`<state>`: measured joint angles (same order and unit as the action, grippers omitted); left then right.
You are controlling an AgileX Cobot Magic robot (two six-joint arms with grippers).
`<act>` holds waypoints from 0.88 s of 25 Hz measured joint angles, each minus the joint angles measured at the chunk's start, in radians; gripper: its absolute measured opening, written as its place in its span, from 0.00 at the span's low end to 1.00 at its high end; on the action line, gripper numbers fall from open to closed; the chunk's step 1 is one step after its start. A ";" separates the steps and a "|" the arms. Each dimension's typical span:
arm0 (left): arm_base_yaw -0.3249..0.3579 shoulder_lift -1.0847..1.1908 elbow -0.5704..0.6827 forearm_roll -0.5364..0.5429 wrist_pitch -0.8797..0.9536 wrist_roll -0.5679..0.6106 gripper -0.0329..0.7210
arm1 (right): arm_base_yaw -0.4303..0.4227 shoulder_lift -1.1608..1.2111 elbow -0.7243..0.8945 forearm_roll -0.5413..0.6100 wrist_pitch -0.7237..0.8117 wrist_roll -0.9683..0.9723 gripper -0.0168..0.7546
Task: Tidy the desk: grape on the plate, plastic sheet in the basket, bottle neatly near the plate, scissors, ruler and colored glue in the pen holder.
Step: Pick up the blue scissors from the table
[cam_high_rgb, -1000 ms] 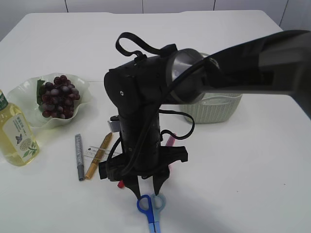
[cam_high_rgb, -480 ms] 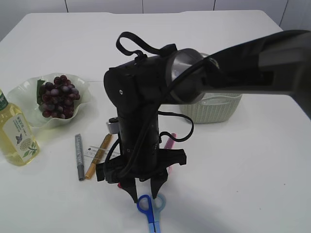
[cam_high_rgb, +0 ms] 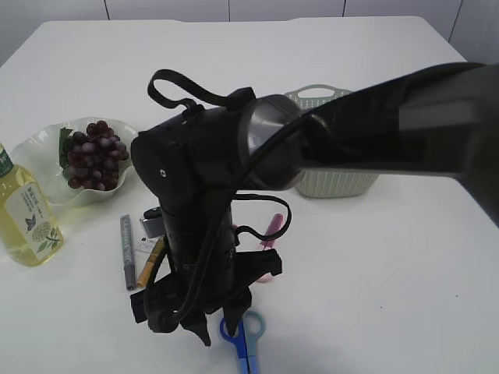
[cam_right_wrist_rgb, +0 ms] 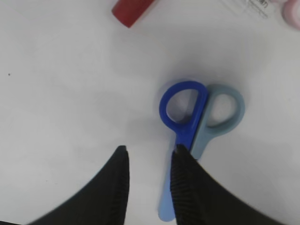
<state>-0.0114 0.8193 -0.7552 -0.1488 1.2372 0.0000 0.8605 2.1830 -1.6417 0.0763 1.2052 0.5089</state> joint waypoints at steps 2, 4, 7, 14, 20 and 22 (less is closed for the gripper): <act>0.000 0.000 0.000 0.000 0.000 0.000 0.55 | 0.000 -0.002 0.000 0.000 0.002 -0.007 0.30; 0.000 0.000 0.000 0.000 0.000 0.000 0.55 | 0.000 -0.007 0.000 0.000 0.002 -0.009 0.30; 0.000 0.000 0.000 -0.002 0.000 0.000 0.55 | 0.000 -0.009 0.000 0.000 0.002 -0.010 0.29; 0.000 0.000 0.000 -0.016 0.000 0.000 0.55 | 0.002 -0.009 0.000 0.009 0.002 -0.012 0.42; 0.000 0.000 0.000 -0.020 0.000 0.000 0.55 | 0.002 -0.009 0.000 0.005 0.002 -0.012 0.66; 0.000 0.000 0.000 -0.022 0.000 0.000 0.55 | 0.002 -0.009 0.000 0.003 0.002 -0.012 0.67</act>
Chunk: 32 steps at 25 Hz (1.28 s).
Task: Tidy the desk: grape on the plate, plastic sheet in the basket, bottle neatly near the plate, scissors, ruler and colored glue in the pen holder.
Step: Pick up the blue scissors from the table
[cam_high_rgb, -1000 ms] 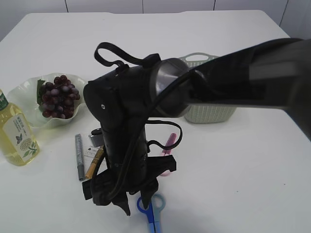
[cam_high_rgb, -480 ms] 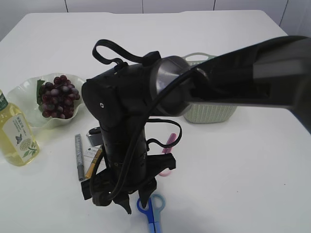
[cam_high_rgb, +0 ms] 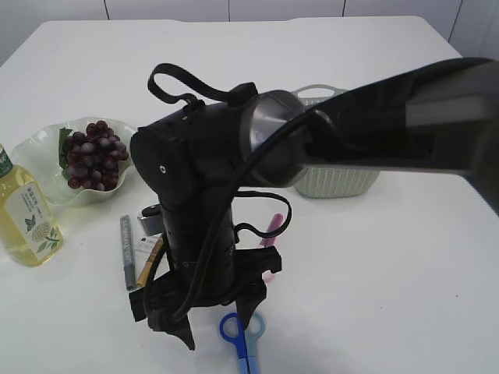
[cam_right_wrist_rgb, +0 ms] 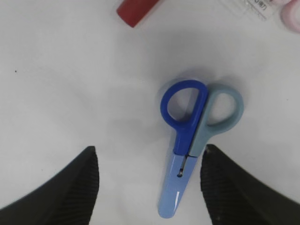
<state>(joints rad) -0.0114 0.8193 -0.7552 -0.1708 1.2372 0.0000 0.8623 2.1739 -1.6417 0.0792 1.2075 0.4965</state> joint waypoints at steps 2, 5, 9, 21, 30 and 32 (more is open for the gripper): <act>0.000 0.000 0.000 -0.002 0.000 0.000 0.55 | 0.000 0.000 0.000 -0.015 0.000 0.000 0.68; 0.000 0.000 0.000 -0.004 0.000 0.000 0.55 | 0.000 0.000 -0.005 -0.040 0.002 0.000 0.68; 0.000 0.000 0.000 -0.006 0.000 0.000 0.55 | 0.000 0.000 -0.023 -0.044 0.002 0.000 0.68; 0.000 0.000 0.000 -0.007 0.000 0.000 0.55 | 0.000 0.000 -0.038 -0.030 0.002 -0.154 0.68; 0.000 0.000 0.000 -0.007 0.000 -0.018 0.55 | -0.047 -0.047 -0.079 0.172 0.004 -0.356 0.68; 0.000 0.000 0.000 -0.007 0.000 -0.019 0.55 | -0.085 -0.075 -0.080 0.178 0.006 -0.363 0.68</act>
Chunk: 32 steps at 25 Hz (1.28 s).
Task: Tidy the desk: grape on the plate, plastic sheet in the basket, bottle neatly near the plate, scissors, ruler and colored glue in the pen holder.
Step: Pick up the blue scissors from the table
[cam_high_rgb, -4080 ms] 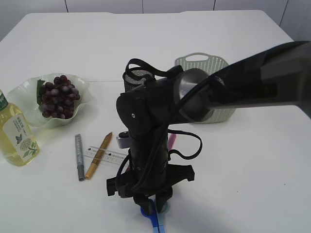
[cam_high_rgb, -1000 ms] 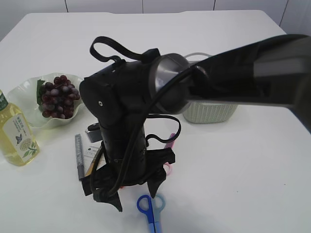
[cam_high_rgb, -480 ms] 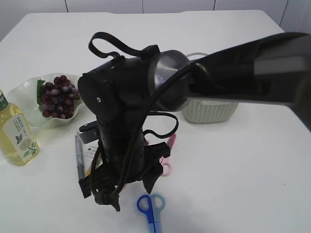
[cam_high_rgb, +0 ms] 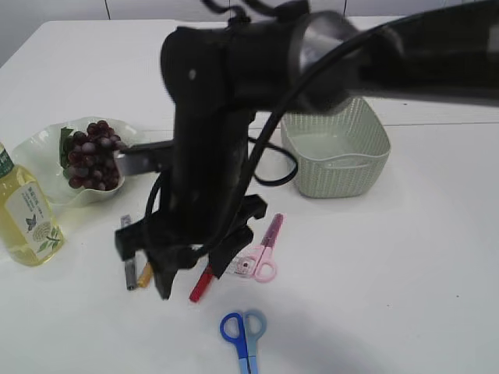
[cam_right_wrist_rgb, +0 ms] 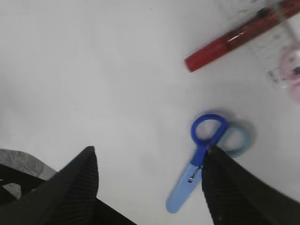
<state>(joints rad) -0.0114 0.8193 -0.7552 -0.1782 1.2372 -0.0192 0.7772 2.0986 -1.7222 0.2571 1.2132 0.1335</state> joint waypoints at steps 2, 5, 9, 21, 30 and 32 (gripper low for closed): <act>0.000 0.000 0.000 0.000 0.000 -0.001 0.55 | -0.053 -0.031 0.000 -0.010 0.000 0.007 0.68; 0.000 0.000 0.000 0.000 0.000 -0.001 0.55 | -0.117 -0.070 0.000 -0.086 0.002 0.069 0.68; 0.000 0.000 0.000 0.000 0.000 -0.001 0.55 | -0.146 -0.099 0.016 -0.151 0.004 0.109 0.68; 0.000 0.000 0.000 0.000 0.000 -0.001 0.55 | -0.146 -0.103 0.182 -0.036 0.005 0.046 0.68; 0.000 0.000 0.000 0.000 0.000 -0.002 0.55 | -0.146 -0.090 0.217 -0.049 -0.048 0.040 0.68; 0.000 0.000 0.000 0.000 0.000 -0.002 0.55 | -0.146 -0.076 0.217 -0.042 -0.050 0.060 0.68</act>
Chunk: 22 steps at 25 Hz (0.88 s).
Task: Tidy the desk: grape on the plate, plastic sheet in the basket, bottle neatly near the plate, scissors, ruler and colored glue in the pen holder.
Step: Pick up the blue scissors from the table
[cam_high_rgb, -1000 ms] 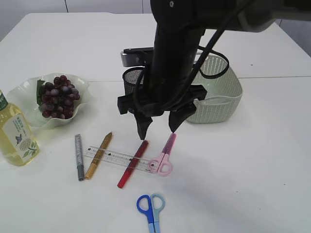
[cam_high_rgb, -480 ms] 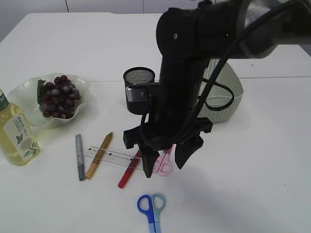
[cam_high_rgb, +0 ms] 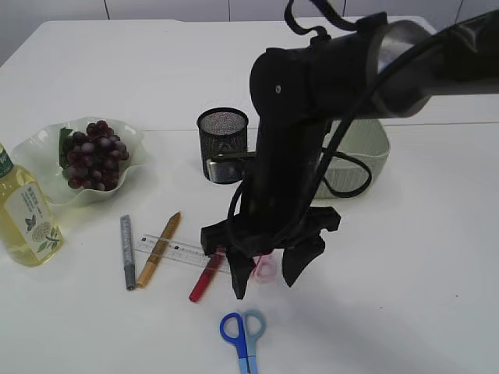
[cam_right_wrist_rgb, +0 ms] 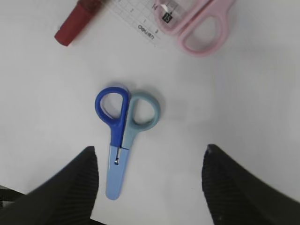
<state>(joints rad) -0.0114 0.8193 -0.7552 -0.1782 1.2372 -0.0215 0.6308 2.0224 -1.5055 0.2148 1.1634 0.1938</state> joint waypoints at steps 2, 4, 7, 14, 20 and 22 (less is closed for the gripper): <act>0.000 0.000 0.000 0.000 0.000 0.000 0.55 | 0.002 0.017 0.000 0.019 -0.006 0.015 0.68; 0.000 0.000 0.000 0.000 0.000 0.000 0.55 | 0.002 0.032 0.000 0.039 -0.008 0.022 0.68; 0.000 0.000 0.000 0.000 0.000 0.000 0.55 | 0.002 0.047 0.000 0.046 -0.017 0.055 0.68; 0.000 0.000 0.000 0.000 0.000 0.000 0.56 | 0.017 0.095 0.000 0.054 -0.101 0.083 0.72; 0.000 0.000 0.000 0.000 0.000 0.000 0.56 | 0.022 0.102 0.000 0.069 -0.103 0.085 0.73; 0.000 0.000 0.000 0.000 0.000 0.000 0.56 | 0.022 0.102 0.000 0.068 -0.105 0.095 0.73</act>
<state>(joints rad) -0.0114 0.8193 -0.7552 -0.1782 1.2372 -0.0215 0.6532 2.1240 -1.5055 0.2833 1.0580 0.2884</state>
